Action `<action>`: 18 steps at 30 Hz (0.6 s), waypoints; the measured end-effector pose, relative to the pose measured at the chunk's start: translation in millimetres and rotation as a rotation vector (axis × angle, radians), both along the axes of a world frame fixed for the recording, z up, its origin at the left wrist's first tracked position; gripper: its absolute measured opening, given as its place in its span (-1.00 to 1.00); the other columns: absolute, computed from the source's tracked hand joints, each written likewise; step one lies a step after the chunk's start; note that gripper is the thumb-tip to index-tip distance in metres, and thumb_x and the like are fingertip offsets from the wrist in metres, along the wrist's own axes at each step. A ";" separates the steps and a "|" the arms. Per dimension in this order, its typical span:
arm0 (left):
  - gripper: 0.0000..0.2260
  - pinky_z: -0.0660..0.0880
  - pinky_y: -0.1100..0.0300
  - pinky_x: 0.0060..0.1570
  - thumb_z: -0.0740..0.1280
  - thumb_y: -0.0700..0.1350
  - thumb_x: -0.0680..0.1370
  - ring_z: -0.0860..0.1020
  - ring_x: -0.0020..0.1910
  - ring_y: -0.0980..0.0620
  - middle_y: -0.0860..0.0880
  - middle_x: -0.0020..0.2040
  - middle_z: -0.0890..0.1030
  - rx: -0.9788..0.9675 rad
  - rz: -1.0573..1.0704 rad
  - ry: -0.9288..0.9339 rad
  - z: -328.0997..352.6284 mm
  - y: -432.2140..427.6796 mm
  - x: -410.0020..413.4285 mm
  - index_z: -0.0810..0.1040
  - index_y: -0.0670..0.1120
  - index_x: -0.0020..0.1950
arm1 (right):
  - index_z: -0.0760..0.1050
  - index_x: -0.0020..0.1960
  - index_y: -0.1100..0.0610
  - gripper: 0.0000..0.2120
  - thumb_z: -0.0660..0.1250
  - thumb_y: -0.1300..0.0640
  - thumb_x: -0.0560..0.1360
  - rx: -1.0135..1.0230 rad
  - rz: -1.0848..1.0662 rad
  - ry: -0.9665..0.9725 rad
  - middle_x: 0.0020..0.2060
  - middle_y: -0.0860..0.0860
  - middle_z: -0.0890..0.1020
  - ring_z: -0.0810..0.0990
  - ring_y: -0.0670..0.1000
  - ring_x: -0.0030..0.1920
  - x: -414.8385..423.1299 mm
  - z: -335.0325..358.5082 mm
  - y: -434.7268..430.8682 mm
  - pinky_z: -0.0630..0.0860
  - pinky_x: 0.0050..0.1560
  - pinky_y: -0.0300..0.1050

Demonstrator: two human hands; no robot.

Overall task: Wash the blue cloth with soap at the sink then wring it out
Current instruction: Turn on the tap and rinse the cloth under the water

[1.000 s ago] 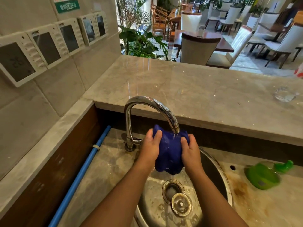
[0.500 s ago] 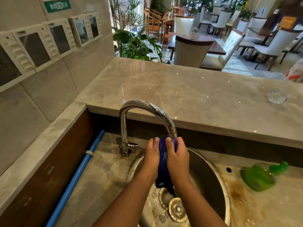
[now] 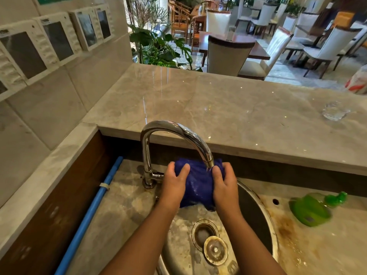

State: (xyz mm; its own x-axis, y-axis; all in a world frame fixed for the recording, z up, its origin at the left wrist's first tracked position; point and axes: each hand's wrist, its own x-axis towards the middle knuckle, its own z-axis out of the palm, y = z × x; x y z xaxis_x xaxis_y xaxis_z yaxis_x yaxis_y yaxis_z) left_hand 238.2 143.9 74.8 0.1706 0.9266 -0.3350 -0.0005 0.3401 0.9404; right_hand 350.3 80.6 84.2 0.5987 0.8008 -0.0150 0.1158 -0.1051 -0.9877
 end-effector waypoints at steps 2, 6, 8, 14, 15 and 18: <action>-0.67 0.56 -0.17 0.22 0.30 0.15 0.59 0.62 0.13 -0.07 -0.08 0.15 0.63 -0.049 0.031 0.023 -1.9 1.2 9.4 0.48 -0.03 0.24 | 0.46 0.00 0.10 -0.86 0.17 0.11 0.67 0.035 0.018 0.047 -0.23 0.01 0.56 0.52 -0.08 -0.33 -13.5 5.5 0.8 0.49 -0.33 -0.17; -0.74 0.53 -0.19 0.24 0.19 0.09 0.67 0.62 0.13 -0.18 -0.17 0.14 0.64 -0.251 0.019 -0.072 -6.4 -7.3 27.2 0.50 -0.03 0.25 | 0.45 0.01 0.12 -0.85 0.18 0.06 0.66 -0.033 0.032 -0.053 -0.20 0.10 0.61 0.58 0.04 -0.26 -34.1 2.3 9.2 0.55 -0.24 -0.03; -0.78 0.58 -0.15 0.19 0.24 0.02 0.66 0.66 0.08 -0.18 -0.19 0.11 0.68 -0.237 -0.007 -0.123 -9.3 -10.9 23.3 0.54 -0.05 0.22 | 0.43 0.00 0.10 -0.85 0.18 0.05 0.67 -0.093 0.019 -0.117 -0.22 0.06 0.60 0.58 0.01 -0.29 -27.0 -3.5 12.5 0.53 -0.28 -0.08; -0.83 0.66 0.01 -0.08 0.34 -0.16 0.62 0.72 0.01 -0.12 -0.18 0.10 0.71 -0.177 -0.115 -0.245 -6.7 0.5 -16.8 0.54 -0.13 0.20 | 0.40 0.07 0.08 -0.81 0.10 -0.01 0.69 -0.217 -0.029 -0.057 -0.14 0.06 0.58 0.61 0.02 -0.21 11.3 -11.9 1.8 0.57 -0.22 -0.03; -0.82 0.65 0.03 -0.06 0.34 -0.20 0.61 0.72 0.00 -0.12 -0.21 0.11 0.71 -0.162 -0.138 -0.221 -7.1 1.9 -21.7 0.54 -0.15 0.21 | 0.40 0.08 0.08 -0.80 0.09 -0.01 0.69 -0.240 -0.029 -0.061 -0.14 0.06 0.58 0.60 0.01 -0.20 13.9 -11.6 -0.6 0.54 -0.24 -0.08; -0.68 0.64 0.00 -0.02 0.37 -0.26 0.59 0.70 0.05 -0.14 -0.19 0.14 0.68 -0.173 -0.115 -0.169 -6.5 1.5 -30.6 0.47 -0.10 0.33 | 0.40 0.17 0.10 -0.80 0.13 -0.01 0.68 -0.335 -0.043 0.002 -0.04 0.07 0.60 0.63 0.02 -0.11 20.2 -13.3 -3.6 0.59 -0.13 -0.05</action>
State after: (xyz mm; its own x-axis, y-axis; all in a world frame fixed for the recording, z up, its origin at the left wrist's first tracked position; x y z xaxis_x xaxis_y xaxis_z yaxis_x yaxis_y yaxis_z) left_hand 207.6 145.4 68.3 0.3382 0.8294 -0.4446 -0.1046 0.5026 0.8581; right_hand 370.4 77.1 71.0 0.6315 0.7253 -0.2742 0.1021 -0.4284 -0.8978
